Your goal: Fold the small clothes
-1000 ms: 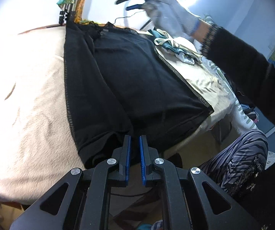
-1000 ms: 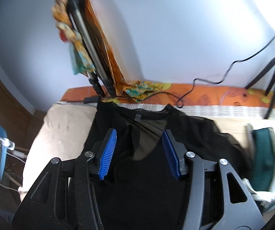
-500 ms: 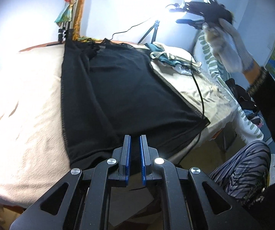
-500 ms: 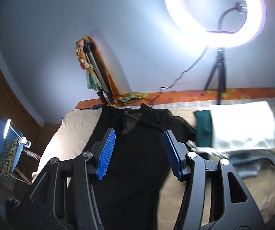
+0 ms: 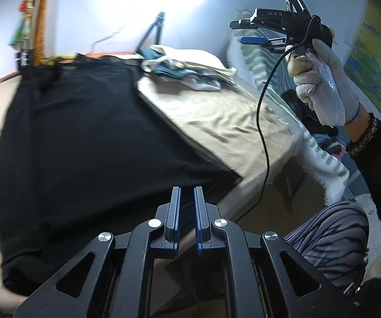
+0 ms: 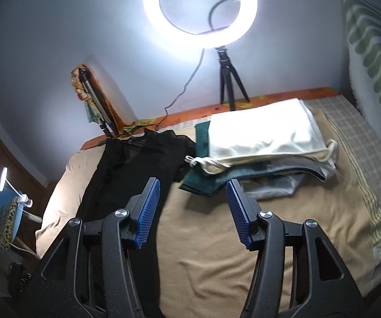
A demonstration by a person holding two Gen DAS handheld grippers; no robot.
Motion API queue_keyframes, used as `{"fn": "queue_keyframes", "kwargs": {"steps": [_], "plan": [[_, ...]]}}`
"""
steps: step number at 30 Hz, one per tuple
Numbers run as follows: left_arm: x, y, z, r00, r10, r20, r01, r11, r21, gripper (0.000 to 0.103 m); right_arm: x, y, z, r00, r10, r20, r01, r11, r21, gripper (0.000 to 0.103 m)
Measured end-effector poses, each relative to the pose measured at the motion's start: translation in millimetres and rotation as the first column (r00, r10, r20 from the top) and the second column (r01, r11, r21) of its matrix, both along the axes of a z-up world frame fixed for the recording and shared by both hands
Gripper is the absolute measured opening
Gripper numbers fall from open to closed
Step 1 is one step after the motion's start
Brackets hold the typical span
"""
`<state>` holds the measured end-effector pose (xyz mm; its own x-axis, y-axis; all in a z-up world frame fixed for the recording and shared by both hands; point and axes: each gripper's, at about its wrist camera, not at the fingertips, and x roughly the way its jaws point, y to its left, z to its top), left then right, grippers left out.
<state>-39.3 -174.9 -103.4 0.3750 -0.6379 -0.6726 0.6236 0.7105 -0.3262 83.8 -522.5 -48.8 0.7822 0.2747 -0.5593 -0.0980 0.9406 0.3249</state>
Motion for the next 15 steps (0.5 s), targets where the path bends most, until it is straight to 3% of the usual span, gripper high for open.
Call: {"fn": "queue_keyframes", "kwargs": {"steps": [9,10,12,15], "plan": [[-2,-74,-23,0.993,-0.104,-0.057,0.106,0.993,0.041,0.008,5,-43,-39,0.998,-0.021,-0.063,0.025,0.997,0.067,0.055],[-2,-82,-27,0.992,-0.111,-0.062,0.115,0.992,0.054,0.011,7,-44,-44,0.997,-0.017,-0.070,0.022,0.997,0.071,0.055],[-1,-93,-31,0.991,-0.111,-0.068,0.116,0.990,0.076,0.035,13,-46,-52,0.996,-0.005,-0.084,0.012,0.997,0.082,0.055],[1,-104,-39,0.993,-0.098,-0.063,0.105,0.987,0.120,0.037,23,-44,-64,0.995,0.013,-0.104,-0.003,0.995,0.097,0.055]]}}
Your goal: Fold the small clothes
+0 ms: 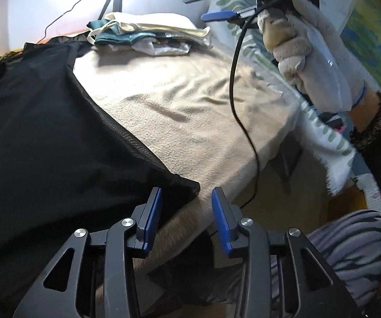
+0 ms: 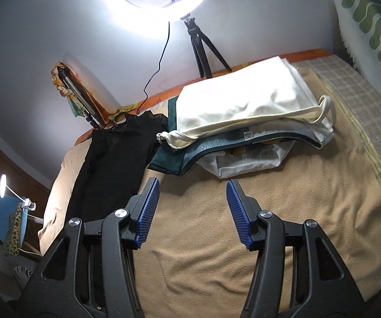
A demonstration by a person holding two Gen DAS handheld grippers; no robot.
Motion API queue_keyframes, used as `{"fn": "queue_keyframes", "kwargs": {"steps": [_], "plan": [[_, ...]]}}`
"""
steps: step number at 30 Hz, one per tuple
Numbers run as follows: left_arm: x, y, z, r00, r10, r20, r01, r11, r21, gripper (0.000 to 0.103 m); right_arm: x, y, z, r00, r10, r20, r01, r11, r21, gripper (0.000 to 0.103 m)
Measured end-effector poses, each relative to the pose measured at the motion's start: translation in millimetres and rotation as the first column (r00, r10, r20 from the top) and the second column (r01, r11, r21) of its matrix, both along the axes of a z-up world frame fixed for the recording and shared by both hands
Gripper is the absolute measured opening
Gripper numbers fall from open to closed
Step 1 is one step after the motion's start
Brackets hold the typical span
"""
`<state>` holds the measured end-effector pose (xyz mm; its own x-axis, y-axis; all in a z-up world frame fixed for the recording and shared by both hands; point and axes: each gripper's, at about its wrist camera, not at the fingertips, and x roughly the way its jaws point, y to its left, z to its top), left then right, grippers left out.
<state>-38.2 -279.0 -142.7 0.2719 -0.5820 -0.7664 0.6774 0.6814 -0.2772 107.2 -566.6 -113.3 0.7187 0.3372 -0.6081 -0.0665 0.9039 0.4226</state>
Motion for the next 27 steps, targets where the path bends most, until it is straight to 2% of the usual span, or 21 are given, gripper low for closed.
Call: {"fn": "queue_keyframes", "kwargs": {"steps": [4,7,8,9,10,11,12,18,24,27], "plan": [[4,-6,-3,0.999,0.022,0.037,-0.024,0.999,0.040,0.037,20,8,-15,0.999,0.032,-0.025,-0.032,0.999,0.033,0.055],[9,-6,-4,0.998,0.027,0.049,-0.028,0.999,0.034,0.037,36,18,-23,0.997,0.059,-0.043,-0.057,0.997,0.056,0.055],[11,-5,-5,0.999,0.027,0.043,-0.028,0.999,0.020,0.034,42,23,-26,0.996,0.071,-0.049,-0.068,0.996,0.065,0.055],[14,-3,-5,0.999,0.032,0.035,-0.033,0.999,0.006,0.021,48,28,-28,0.995,0.083,-0.054,-0.079,0.994,0.073,0.055],[18,0,-6,0.999,0.045,0.026,-0.045,0.999,-0.002,0.013,54,34,-31,0.994,0.095,-0.059,-0.090,0.993,0.083,0.055],[21,1,-7,0.999,0.047,0.013,-0.047,0.999,-0.012,0.007,61,40,-34,0.992,0.108,-0.069,-0.101,0.990,0.095,0.055],[25,6,-7,0.999,0.053,-0.006,-0.053,0.998,-0.034,0.006,66,46,-37,0.990,0.120,-0.077,-0.111,0.988,0.107,0.055],[27,29,4,0.997,0.083,-0.006,-0.083,0.994,-0.072,0.004,100,86,-53,0.976,0.174,-0.130,-0.154,0.977,0.148,0.055],[27,57,18,0.993,0.117,0.002,-0.116,0.987,-0.112,0.004,136,109,-72,0.972,0.132,-0.193,-0.084,0.967,0.242,0.055],[27,68,24,0.991,0.134,0.008,-0.132,0.983,-0.131,0.004,148,114,-77,0.974,0.088,-0.210,-0.031,0.965,0.261,0.055]]}}
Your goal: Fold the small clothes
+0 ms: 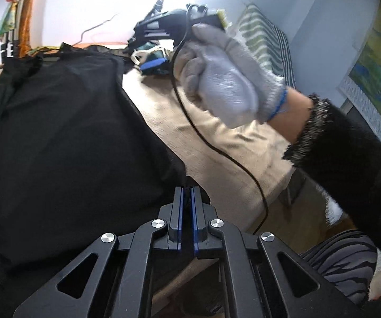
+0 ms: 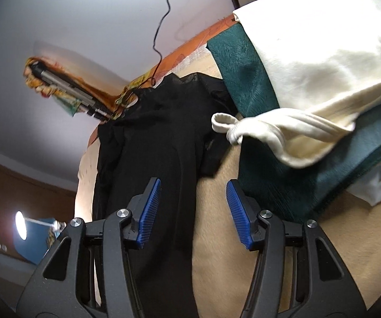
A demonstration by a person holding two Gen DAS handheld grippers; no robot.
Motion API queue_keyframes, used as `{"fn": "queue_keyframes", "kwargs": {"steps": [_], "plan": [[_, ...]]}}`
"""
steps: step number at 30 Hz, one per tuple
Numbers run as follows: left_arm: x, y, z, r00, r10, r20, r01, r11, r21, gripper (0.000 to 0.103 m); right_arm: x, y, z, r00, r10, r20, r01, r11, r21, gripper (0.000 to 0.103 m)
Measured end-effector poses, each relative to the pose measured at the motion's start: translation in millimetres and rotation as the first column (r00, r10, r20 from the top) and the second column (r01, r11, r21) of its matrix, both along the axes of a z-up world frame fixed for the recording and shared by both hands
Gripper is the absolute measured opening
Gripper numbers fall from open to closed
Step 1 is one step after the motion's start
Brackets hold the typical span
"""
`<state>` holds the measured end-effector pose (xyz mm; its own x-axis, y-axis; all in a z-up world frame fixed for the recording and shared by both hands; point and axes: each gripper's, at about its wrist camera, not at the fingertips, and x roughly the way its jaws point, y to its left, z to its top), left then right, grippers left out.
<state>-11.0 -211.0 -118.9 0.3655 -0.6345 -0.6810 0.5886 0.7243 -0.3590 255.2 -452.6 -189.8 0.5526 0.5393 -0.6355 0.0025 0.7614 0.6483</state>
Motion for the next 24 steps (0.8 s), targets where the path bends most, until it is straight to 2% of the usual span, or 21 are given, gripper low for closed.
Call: {"fn": "queue_keyframes", "kwargs": {"steps": [3,8,11,13,14,17,20,24], "plan": [[0,7,3,1.000,0.006,0.006,-0.006,1.000,-0.012,0.004,12,3,-5,0.998,-0.056,-0.018,0.056,0.998,0.029,0.054],[-2,18,4,1.000,0.008,0.001,-0.008,1.000,-0.025,0.004,35,11,-13,0.990,-0.134,-0.050,0.135,0.991,0.023,0.043],[2,23,4,1.000,0.015,-0.004,-0.015,0.999,-0.032,0.004,47,15,-18,0.985,-0.164,-0.059,0.165,0.986,0.017,0.030],[4,27,4,1.000,0.017,-0.004,-0.017,0.999,-0.039,0.004,54,18,-19,0.982,-0.179,-0.056,0.180,0.984,0.014,0.010],[5,29,3,1.000,0.020,-0.007,-0.020,0.999,-0.040,0.004,57,19,-19,0.983,-0.177,-0.057,0.177,0.984,0.011,0.007],[4,35,1,0.999,0.026,-0.019,-0.027,0.998,-0.053,0.003,62,27,-9,0.986,-0.166,-0.025,0.165,0.985,-0.056,0.004],[4,41,0,0.999,0.031,-0.033,-0.033,0.997,-0.071,0.003,64,44,15,0.993,-0.113,0.044,0.118,0.980,-0.159,0.004],[2,50,1,0.998,0.035,-0.057,-0.041,0.994,-0.105,0.003,63,77,45,0.995,-0.019,0.102,0.053,0.939,-0.339,0.004]]}}
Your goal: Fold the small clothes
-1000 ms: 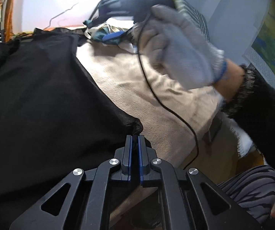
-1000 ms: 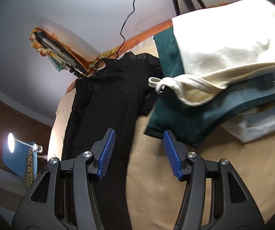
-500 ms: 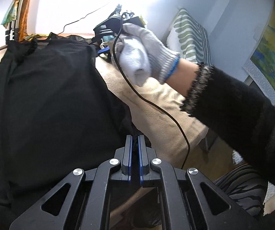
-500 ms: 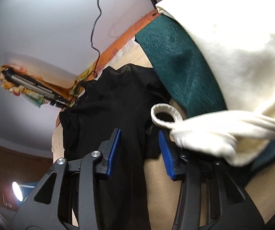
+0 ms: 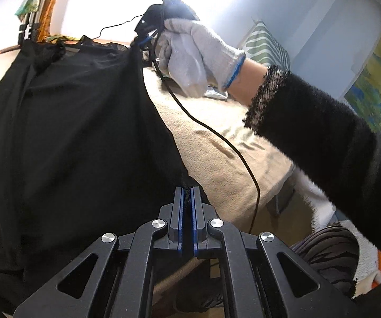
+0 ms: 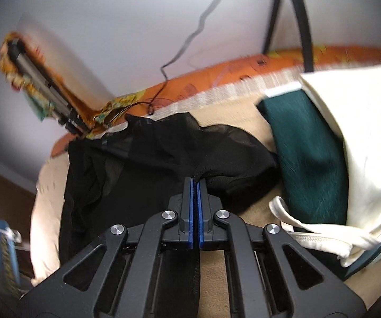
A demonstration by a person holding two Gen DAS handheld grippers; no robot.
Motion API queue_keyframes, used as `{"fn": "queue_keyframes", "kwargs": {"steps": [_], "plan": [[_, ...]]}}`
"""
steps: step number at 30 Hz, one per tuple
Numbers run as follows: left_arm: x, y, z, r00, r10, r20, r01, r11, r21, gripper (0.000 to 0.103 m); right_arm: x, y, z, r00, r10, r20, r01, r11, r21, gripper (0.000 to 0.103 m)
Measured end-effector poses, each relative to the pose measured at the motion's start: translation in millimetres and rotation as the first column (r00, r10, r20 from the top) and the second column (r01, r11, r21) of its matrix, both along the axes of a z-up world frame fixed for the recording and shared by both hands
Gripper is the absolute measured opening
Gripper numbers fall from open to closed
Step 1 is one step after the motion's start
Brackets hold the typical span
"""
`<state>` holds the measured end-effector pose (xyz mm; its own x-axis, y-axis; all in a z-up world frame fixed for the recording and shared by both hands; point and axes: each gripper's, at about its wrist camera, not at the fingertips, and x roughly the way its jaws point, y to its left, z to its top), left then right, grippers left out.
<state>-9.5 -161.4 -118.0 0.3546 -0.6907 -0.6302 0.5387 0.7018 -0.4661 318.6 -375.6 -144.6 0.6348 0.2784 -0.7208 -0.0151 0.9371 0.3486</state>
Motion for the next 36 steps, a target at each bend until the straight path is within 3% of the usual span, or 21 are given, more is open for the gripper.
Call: {"fn": "queue_keyframes", "kwargs": {"steps": [6,9,12,14,15,16,18,21,24,28,32,36], "plan": [[-6,17,3,1.000,0.022,-0.011,-0.023,0.999,-0.029,0.003,3,54,20,0.992,0.125,0.007,-0.123,0.982,-0.144,0.003],[-7,27,0,0.999,0.046,-0.023,-0.046,0.999,-0.024,0.003,7,79,15,0.983,0.183,-0.012,-0.183,0.968,-0.169,0.004],[-5,37,-10,0.996,0.072,-0.052,-0.073,0.997,-0.011,0.003,17,102,2,0.965,0.248,-0.083,-0.257,0.959,-0.120,0.004],[-5,44,-15,0.994,0.089,-0.068,-0.090,0.996,-0.006,0.003,16,105,0,0.950,0.295,-0.101,-0.301,0.952,-0.050,0.010],[-4,46,-16,0.993,0.093,-0.070,-0.094,0.996,-0.004,0.003,12,100,3,0.947,0.309,-0.086,-0.312,0.950,-0.018,0.019],[-5,48,-17,0.993,0.097,-0.070,-0.097,0.995,-0.004,0.003,8,92,8,0.949,0.308,-0.063,-0.308,0.951,0.006,0.031],[-6,51,-18,0.992,0.099,-0.072,-0.100,0.995,-0.006,0.003,3,66,19,0.957,0.289,-0.019,-0.287,0.955,0.082,0.038],[-6,51,-22,0.993,0.091,-0.079,-0.092,0.996,-0.010,0.003,4,26,25,0.981,0.192,0.006,-0.190,0.967,0.168,0.039],[-5,51,-26,0.993,0.082,-0.088,-0.083,0.996,-0.011,0.003,14,8,17,0.995,0.092,-0.040,-0.086,0.989,0.121,0.039],[-2,51,-27,0.993,0.079,-0.093,-0.080,0.997,-0.009,0.003,26,9,-1,0.993,0.045,-0.110,-0.039,0.998,0.051,0.061],[-4,52,-27,0.993,0.084,-0.077,-0.084,0.996,0.005,0.003,36,14,-20,0.988,0.004,-0.155,-0.008,1.000,-0.024,0.060],[-4,53,-28,0.993,0.082,-0.081,-0.082,0.997,0.001,0.003,26,20,-7,0.994,0.043,-0.099,-0.048,0.998,-0.045,0.058]]}}
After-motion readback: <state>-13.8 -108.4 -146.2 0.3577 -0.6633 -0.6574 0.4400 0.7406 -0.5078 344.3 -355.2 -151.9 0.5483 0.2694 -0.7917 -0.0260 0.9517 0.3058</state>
